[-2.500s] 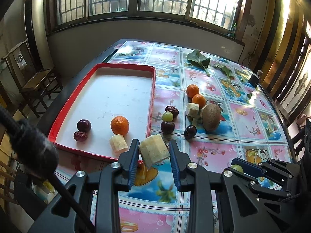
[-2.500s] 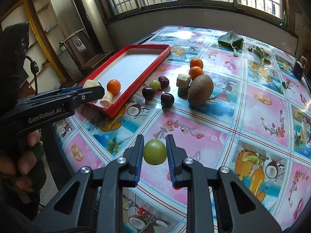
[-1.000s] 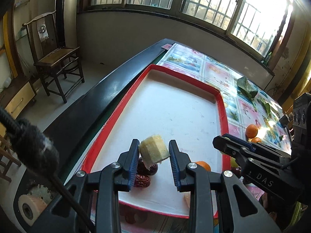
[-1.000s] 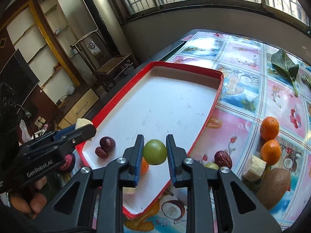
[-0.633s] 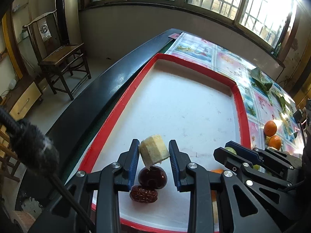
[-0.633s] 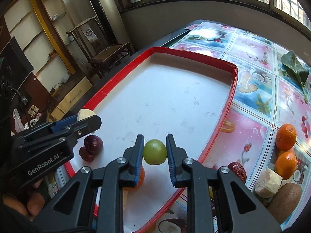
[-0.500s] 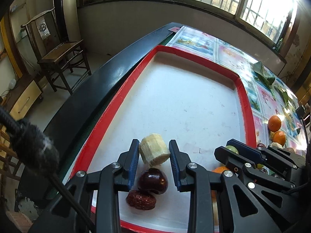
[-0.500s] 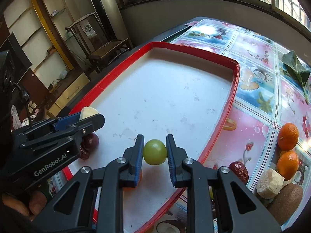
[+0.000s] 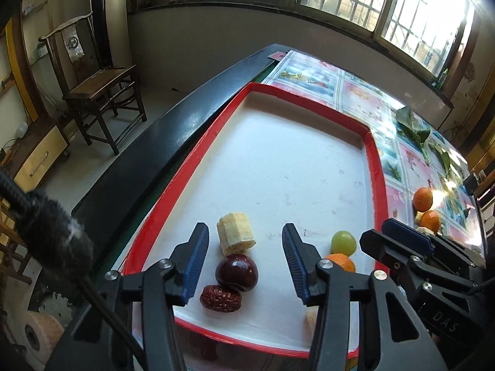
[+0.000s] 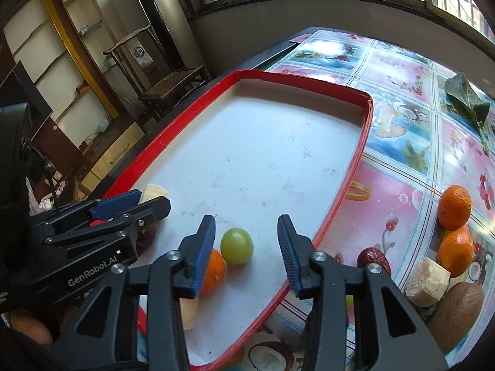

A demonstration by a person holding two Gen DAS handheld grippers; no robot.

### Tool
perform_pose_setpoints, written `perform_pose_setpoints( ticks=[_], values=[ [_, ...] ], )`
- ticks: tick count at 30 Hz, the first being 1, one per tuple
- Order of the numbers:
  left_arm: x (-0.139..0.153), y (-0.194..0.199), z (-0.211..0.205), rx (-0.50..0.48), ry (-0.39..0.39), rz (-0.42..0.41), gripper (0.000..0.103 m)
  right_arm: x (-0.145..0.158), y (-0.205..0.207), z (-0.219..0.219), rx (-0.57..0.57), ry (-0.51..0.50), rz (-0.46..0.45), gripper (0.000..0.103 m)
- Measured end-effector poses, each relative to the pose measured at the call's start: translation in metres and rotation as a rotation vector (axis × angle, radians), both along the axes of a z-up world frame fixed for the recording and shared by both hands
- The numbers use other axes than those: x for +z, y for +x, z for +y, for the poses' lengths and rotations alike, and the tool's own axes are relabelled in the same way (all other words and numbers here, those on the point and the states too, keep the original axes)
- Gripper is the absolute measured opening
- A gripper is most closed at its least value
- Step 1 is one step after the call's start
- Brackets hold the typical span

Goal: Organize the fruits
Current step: 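Lower the banana chunk into the tray and open the left tool while the right releases the grape, then withdraw both open tools from the tray toward the fruit row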

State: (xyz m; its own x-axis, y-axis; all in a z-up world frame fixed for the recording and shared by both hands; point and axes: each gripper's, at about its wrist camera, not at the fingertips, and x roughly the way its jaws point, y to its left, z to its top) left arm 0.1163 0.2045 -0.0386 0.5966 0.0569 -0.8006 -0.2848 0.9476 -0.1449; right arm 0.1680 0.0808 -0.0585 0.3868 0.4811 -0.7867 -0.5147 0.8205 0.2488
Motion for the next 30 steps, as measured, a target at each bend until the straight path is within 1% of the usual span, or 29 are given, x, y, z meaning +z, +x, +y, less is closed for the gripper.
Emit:
perform_pose_setpoints(
  ticks=[2, 3, 5, 7, 9, 10, 12, 14, 16, 19, 22, 24, 26, 27, 30],
  values=[
    [0.006, -0.007, -0.004, -0.001, -0.021, -0.02, 0.055, 0.007, -0.006, -0.013, -0.026, 0.032, -0.001, 0.046],
    [0.008, -0.009, -0.007, 0.003, -0.027, -0.026, 0.055, 0.011, -0.008, -0.021, -0.039, 0.051, 0.003, 0.047],
    [0.013, -0.016, -0.014, 0.01, -0.046, -0.039, 0.055, 0.014, -0.012, -0.034, -0.068, 0.075, 0.017, 0.056],
    [0.019, -0.024, -0.022, 0.006, -0.071, -0.058, 0.056, 0.017, -0.016, -0.043, -0.079, 0.095, 0.023, 0.056],
    [0.026, -0.034, -0.035, 0.0, -0.068, -0.078, 0.062, 0.021, -0.022, -0.055, -0.105, 0.125, 0.021, 0.056],
    [0.029, -0.039, -0.04, -0.002, -0.069, -0.089, 0.063, 0.023, -0.025, -0.063, -0.123, 0.151, 0.025, 0.056],
    [0.033, -0.046, -0.054, -0.029, -0.082, -0.098, 0.066, 0.029, -0.034, -0.079, -0.155, 0.228, 0.028, 0.057],
    [0.033, -0.05, -0.07, -0.074, -0.097, -0.094, 0.066, 0.037, -0.046, -0.096, -0.188, 0.293, 0.007, 0.057],
    [0.031, -0.054, -0.084, -0.102, -0.093, -0.086, 0.066, 0.046, -0.057, -0.115, -0.214, 0.351, -0.021, 0.058],
    [0.026, -0.059, -0.105, -0.15, -0.098, -0.065, 0.066, 0.056, -0.072, -0.137, -0.256, 0.414, -0.031, 0.06],
    [0.021, -0.067, -0.123, -0.194, -0.094, -0.051, 0.066, 0.065, -0.088, -0.158, -0.276, 0.386, -0.079, 0.06],
    [0.017, -0.072, -0.133, -0.224, -0.084, -0.042, 0.066, 0.067, -0.1, -0.167, -0.281, 0.327, -0.116, 0.06],
    [0.013, -0.076, -0.142, -0.249, -0.078, -0.031, 0.066, 0.067, -0.109, -0.171, -0.263, 0.269, -0.147, 0.06],
    [0.01, -0.077, -0.145, -0.261, -0.082, -0.024, 0.066, 0.066, -0.114, -0.175, -0.259, 0.258, -0.151, 0.06],
    [0.004, -0.08, -0.153, -0.281, -0.097, -0.007, 0.066, 0.058, -0.119, -0.195, -0.286, 0.268, -0.124, 0.06]
  ],
)
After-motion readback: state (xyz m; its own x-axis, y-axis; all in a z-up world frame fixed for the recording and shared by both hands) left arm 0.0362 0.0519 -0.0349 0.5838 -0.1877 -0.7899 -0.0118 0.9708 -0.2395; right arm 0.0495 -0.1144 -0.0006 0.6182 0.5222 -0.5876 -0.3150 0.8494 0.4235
